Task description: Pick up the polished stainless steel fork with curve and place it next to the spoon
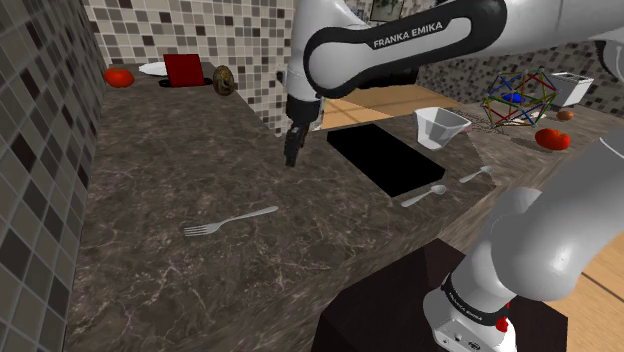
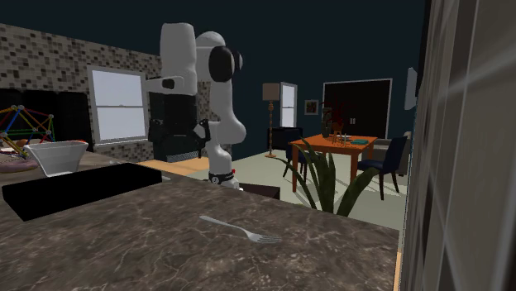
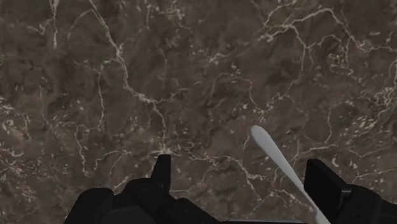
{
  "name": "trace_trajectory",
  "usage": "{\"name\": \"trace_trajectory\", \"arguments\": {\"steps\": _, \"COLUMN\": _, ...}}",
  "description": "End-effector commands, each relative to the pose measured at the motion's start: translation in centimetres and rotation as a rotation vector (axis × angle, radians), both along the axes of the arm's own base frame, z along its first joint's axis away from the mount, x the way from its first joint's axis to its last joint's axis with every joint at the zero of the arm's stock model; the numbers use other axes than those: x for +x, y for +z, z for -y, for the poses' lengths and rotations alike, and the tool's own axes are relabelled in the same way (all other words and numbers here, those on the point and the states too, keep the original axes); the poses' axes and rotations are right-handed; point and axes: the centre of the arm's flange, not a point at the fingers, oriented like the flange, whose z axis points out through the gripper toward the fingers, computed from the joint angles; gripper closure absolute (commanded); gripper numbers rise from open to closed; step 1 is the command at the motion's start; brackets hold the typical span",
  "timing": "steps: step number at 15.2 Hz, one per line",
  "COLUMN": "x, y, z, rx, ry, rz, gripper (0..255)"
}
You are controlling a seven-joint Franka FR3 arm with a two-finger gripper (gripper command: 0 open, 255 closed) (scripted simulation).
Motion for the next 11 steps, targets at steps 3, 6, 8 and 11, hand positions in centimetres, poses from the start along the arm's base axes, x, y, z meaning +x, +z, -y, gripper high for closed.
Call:
{"name": "trace_trajectory", "arguments": {"steps": 3, "x": 2.1, "y": -2.3, "z": -4.0, "rx": 0.004, "ry": 0.109, "rz": -0.006, "gripper": 0}}
{"name": "trace_trajectory", "arguments": {"steps": 6, "x": 3.3, "y": -4.1, "z": -7.3, "rx": 0.007, "ry": 0.190, "rz": -0.010, "gripper": 0}}
{"name": "trace_trajectory", "arguments": {"steps": 8, "x": 4.0, "y": -5.2, "z": -9.5, "rx": 0.009, "ry": 0.244, "rz": -0.013, "gripper": 0}}
{"name": "trace_trajectory", "arguments": {"steps": 11, "x": 4.9, "y": -7.0, "z": -12.8, "rx": 0.012, "ry": 0.324, "rz": -0.018, "gripper": 0}}
